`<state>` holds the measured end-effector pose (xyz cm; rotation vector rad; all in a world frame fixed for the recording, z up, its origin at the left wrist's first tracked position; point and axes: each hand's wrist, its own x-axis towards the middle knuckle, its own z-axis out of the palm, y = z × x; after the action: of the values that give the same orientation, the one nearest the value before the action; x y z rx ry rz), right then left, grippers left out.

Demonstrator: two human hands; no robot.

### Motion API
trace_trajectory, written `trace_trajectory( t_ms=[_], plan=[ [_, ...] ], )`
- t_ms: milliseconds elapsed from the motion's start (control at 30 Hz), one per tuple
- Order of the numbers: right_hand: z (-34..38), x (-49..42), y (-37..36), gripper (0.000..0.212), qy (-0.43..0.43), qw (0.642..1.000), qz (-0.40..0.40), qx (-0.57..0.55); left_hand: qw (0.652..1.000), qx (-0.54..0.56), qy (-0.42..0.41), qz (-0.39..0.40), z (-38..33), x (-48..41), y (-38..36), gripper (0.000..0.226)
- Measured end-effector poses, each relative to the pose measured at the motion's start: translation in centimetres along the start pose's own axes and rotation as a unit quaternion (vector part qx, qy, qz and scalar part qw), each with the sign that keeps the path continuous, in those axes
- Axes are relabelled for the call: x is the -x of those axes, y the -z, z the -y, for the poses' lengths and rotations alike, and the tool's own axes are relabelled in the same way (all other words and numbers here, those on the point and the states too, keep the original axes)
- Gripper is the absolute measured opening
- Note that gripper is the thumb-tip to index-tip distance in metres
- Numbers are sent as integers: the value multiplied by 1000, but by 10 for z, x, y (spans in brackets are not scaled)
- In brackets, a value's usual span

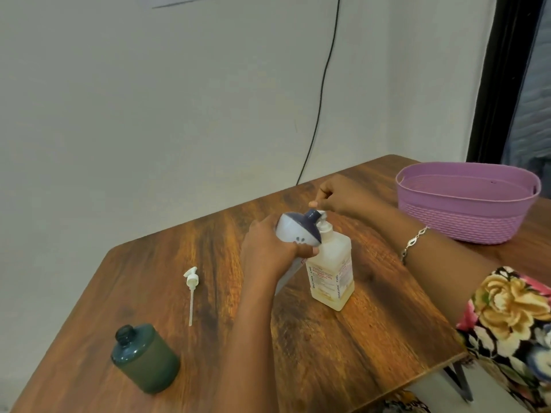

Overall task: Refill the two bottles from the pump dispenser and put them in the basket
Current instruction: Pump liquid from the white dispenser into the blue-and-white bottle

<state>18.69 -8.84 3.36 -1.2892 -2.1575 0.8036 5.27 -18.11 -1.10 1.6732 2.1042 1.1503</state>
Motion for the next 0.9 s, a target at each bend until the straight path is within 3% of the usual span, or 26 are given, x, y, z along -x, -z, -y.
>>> trace_trajectory(
  t_ms=[200,300,567,700,900],
  plan=[
    [-12,-2,-12,20,11,1000,-7,12,1000,15,17,11,7,6,-7,63],
    [-10,-2,-10,28,8,999,-31,-29,999,36,13,15,4,8,-4,53],
    [-16,3,-13,24,8,996,-29,-80,998,54,15,27,7,9,-6,49],
    [-23,-2,-19,29,7,996,-37,-78,998,58,32,23,10,8,-11,63],
    [-6,1,-1,21,11,998,-22,-65,999,46,22,7,2,8,-4,68]
  ],
)
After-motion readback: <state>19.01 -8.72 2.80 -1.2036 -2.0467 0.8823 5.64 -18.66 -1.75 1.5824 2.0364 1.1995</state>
